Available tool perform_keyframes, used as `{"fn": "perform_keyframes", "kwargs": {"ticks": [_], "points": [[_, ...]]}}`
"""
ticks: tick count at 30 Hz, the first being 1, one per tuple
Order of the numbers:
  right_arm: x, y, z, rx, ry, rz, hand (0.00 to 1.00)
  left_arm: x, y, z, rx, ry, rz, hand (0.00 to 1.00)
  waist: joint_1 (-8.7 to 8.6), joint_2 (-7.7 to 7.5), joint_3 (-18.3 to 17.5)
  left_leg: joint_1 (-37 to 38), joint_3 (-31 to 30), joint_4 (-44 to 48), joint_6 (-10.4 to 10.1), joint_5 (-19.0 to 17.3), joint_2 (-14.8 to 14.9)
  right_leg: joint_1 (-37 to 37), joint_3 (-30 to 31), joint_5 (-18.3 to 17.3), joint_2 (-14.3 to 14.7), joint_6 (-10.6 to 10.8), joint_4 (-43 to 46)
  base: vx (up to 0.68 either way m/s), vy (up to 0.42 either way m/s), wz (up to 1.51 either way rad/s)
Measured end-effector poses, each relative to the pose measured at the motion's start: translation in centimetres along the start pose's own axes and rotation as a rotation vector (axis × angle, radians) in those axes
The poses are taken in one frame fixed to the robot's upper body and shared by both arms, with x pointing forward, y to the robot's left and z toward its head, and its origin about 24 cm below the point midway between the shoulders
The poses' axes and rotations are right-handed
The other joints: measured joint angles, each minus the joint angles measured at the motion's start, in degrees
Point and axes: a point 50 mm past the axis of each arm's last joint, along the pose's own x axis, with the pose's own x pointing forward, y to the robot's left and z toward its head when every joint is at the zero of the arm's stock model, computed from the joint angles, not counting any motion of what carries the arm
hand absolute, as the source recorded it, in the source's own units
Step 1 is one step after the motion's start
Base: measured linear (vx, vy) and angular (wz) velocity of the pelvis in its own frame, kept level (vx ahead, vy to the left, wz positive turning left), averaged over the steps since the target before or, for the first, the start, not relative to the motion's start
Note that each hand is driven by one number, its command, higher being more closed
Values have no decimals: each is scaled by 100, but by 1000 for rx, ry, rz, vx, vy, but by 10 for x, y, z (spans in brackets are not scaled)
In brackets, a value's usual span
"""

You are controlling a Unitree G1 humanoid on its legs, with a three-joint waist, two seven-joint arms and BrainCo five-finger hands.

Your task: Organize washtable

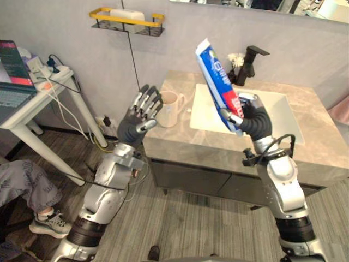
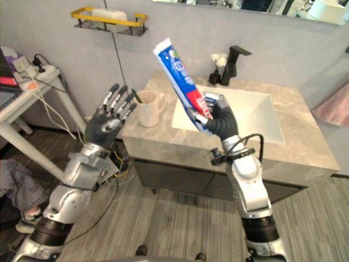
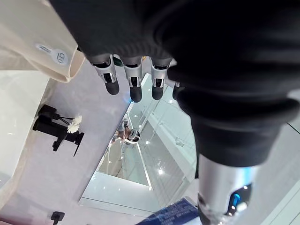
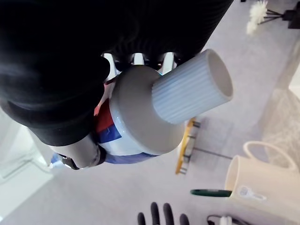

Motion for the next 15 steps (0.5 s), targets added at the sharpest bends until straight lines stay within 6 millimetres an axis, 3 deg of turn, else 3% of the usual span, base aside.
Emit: {"fn": "perform_keyframes", "kwargs": {"ticks": [10, 15], "points": [[1, 7, -4, 21, 13, 27, 100, 1, -8, -3, -33, -10, -14, 0, -14, 14, -4, 1, 4, 1, 1, -1, 0, -1, 2, 0, 0, 0, 1, 0, 0, 0], [2, 35, -11, 77, 50, 174, 100, 4, -23, -7, -34, -5, -71, 0, -9, 50, -11, 2, 4, 1, 0, 0, 0, 0, 2, 0, 0, 0, 2, 0, 0, 0]]}}
